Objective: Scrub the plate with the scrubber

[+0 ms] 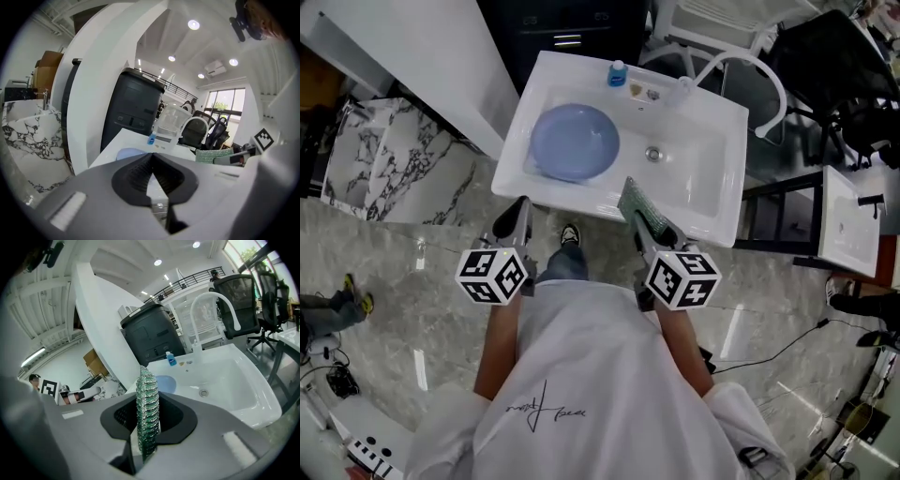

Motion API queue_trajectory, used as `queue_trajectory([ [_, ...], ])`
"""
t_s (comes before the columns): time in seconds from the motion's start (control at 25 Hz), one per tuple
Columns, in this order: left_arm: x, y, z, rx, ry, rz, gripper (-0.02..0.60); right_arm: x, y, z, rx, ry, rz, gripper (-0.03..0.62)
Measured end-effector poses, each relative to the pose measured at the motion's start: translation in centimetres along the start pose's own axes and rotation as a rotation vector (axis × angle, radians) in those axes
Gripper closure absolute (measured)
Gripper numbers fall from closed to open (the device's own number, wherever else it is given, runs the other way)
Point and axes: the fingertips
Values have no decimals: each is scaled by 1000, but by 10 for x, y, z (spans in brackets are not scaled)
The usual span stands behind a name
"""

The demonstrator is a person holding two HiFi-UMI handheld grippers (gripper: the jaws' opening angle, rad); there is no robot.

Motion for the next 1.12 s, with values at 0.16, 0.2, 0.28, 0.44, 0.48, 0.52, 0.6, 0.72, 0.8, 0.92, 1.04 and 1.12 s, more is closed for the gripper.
queue_trajectory([
  [0.16,10,-28,-19,-29,-3,-23,546,19,-24,-1,-37,-8,22,545],
  [0.2,12,-35,-24,-36,-6,-30,546,23,-30,-1,-42,-9,28,545],
  [0.28,17,-49,-32,-50,-6,-43,546,30,-42,-3,-45,-12,35,543],
  [0.44,24,-71,-53,-75,60,-44,546,34,-70,-17,-18,-16,28,543],
  [0.48,24,-76,-59,-75,74,-49,546,34,-76,-21,-12,-15,26,543],
  [0.52,22,-81,-63,-75,80,-61,546,35,-82,-24,-10,-10,24,543],
  [0.6,18,-92,-67,-85,78,-92,546,37,-90,-25,-17,0,18,543],
  [0.72,13,-106,-68,-113,64,-135,546,41,-98,-21,-42,-11,13,543],
  [0.8,12,-113,-71,-114,63,-149,546,42,-103,-20,-54,-9,13,543],
  [0.92,8,-122,-79,-112,87,-174,546,42,-111,-22,-46,2,6,543],
  [1.04,4,-128,-85,-112,102,-196,546,38,-118,-26,-15,-5,-17,542],
  [1.12,1,-131,-89,-108,109,-207,546,34,-119,-29,-3,-7,-26,542],
])
Point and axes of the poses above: the fingertips, and each gripper's own axes: y backward along the fingers, z to its right, x out of its top, and after that the axes turned 6 degrees about x, right-handed
